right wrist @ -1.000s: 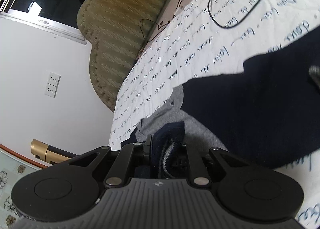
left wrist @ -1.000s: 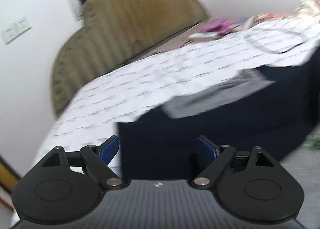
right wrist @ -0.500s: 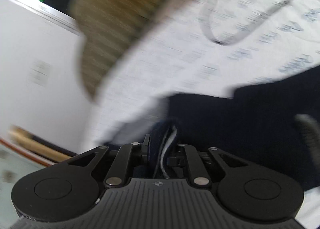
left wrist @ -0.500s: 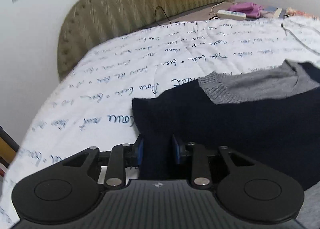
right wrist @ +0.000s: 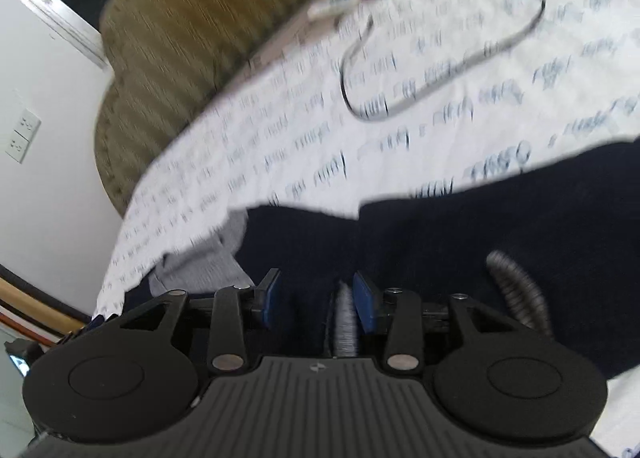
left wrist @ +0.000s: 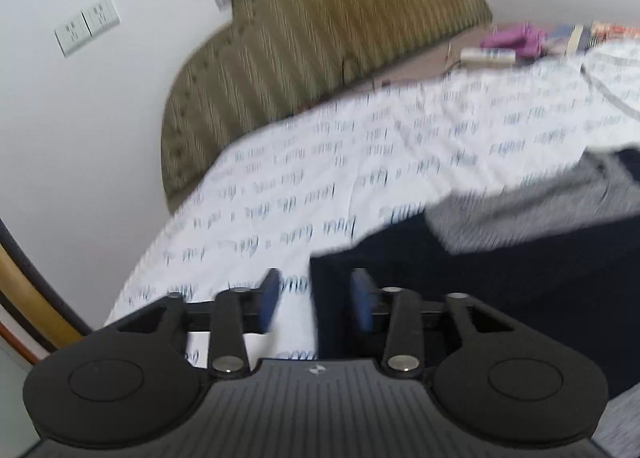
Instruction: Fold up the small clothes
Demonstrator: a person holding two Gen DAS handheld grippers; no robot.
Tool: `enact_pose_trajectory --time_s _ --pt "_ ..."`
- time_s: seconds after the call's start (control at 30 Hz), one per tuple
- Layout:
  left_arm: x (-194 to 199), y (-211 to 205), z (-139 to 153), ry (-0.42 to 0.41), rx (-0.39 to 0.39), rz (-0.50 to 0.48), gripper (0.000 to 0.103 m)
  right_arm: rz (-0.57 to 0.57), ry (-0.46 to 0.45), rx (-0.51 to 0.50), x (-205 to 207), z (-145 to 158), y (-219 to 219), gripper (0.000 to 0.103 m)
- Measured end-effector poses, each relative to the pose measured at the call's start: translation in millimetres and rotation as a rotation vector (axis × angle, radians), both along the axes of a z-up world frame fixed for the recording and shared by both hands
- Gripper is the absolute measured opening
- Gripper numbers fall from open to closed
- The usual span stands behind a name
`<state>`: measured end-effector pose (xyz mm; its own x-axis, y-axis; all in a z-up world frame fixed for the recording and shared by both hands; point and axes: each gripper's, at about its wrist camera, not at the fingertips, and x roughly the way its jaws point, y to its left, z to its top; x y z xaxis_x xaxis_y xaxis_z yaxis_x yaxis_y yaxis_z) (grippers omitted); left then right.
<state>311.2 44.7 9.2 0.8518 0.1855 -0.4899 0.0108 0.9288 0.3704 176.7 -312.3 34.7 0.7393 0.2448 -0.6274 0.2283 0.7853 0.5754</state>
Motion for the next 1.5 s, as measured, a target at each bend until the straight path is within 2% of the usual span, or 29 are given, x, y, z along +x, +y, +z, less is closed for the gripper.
enact_pose_trajectory --time_s 0.03,0.1,0.23,0.27,0.3,0.33,0.37,0.43,0.53,0.6,0.63,0.7,0.73,0.77,0.87,0.9,1.0,1.03,1.1,1.17,1.2,1.23,1.3,1.33,1.4,1.43,1.5 --pt "0 -4 3 -0.019 -0.010 -0.012 0.067 0.016 -0.014 -0.023 -1 4 6 0.041" --pt "5 -16 0 -0.028 -0.008 -0.049 0.074 0.071 -0.021 -0.030 2 6 20 0.041" --pt "32 -35 -39 0.078 0.072 -0.058 0.074 0.175 -0.002 -0.050 17 -4 52 0.044" --pt "35 -35 -49 0.072 0.086 -0.049 0.074 0.178 0.015 -0.078 20 -8 56 0.044" --pt "33 -31 -52 0.041 0.065 -0.049 0.074 0.168 0.029 -0.094 22 -10 58 0.045" --pt "34 -27 -53 0.044 0.038 -0.043 0.074 0.158 0.039 -0.087 22 -13 54 0.044" --pt "34 -22 -52 0.049 0.004 -0.040 0.074 0.147 0.051 -0.061 21 -18 46 0.043" --pt "34 -16 -51 0.059 -0.033 -0.040 0.074 0.123 0.075 0.037 20 -32 29 0.035" --pt "30 -15 -36 0.067 -0.056 -0.036 0.074 0.097 0.085 0.103 20 -22 20 0.040" --pt "27 -14 -15 0.021 -0.095 -0.095 0.076 0.145 0.007 0.053 27 3 32 0.046" --pt "29 -15 -5 -0.006 -0.080 -0.111 0.076 0.180 -0.031 0.014 36 14 40 0.056" --pt "40 -15 13 -0.052 -0.026 -0.122 0.076 0.243 -0.059 -0.094 62 28 54 0.063" --pt "48 -14 18 -0.053 -0.009 -0.142 0.077 0.282 -0.056 -0.164 79 32 61 0.064" --pt "60 -13 21 -0.025 0.002 -0.181 0.077 0.322 -0.039 -0.227 96 33 67 0.064" --pt "97 -8 11 0.169 -0.034 -0.298 0.077 0.427 0.033 -0.358 144 24 77 0.064" --pt "104 -7 5 0.210 -0.043 -0.318 0.077 0.442 0.061 -0.389 159 19 79 0.064" --pt "118 -8 -9 0.227 -0.002 -0.351 0.077 0.489 0.109 -0.450 191 4 82 0.064" --pt "121 -9 -12 0.238 -0.010 -0.367 0.077 0.509 0.124 -0.465 199 -1 84 0.063" --pt "128 -8 -18 0.302 -0.053 -0.416 0.077 0.565 0.147 -0.475 209 -13 95 0.064" --pt "129 -12 -28 0.347 -0.034 -0.457 0.077 0.618 0.158 -0.478 209 -22 100 0.066" --pt "127 -14 -32 0.330 -0.002 -0.474 0.078 0.643 0.138 -0.488 206 -25 103 0.062" --pt "126 -14 -33 0.312 0.006 -0.482 0.078 0.671 0.116 -0.492 204 -25 106 0.051" --pt "133 -11 -30 0.298 -0.022 -0.451 0.078 0.693 0.083 -0.497 203 -26 108 0.029" --pt "136 -9 -28 0.284 -0.030 -0.430 0.078 0.689 0.077 -0.485 205 -25 106 0.024" --pt "140 -5 -22 0.246 -0.029 -0.407 0.077 0.673 0.072 -0.455 207 -23 101 0.024" --pt "141 -5 -22 0.244 -0.024 -0.403 0.077 0.668 0.075 -0.441 208 -23 99 0.028" --pt "144 -9 -29 0.285 0.015 -0.417 0.077 0.667 0.078 -0.430 208 -24 97 0.035"
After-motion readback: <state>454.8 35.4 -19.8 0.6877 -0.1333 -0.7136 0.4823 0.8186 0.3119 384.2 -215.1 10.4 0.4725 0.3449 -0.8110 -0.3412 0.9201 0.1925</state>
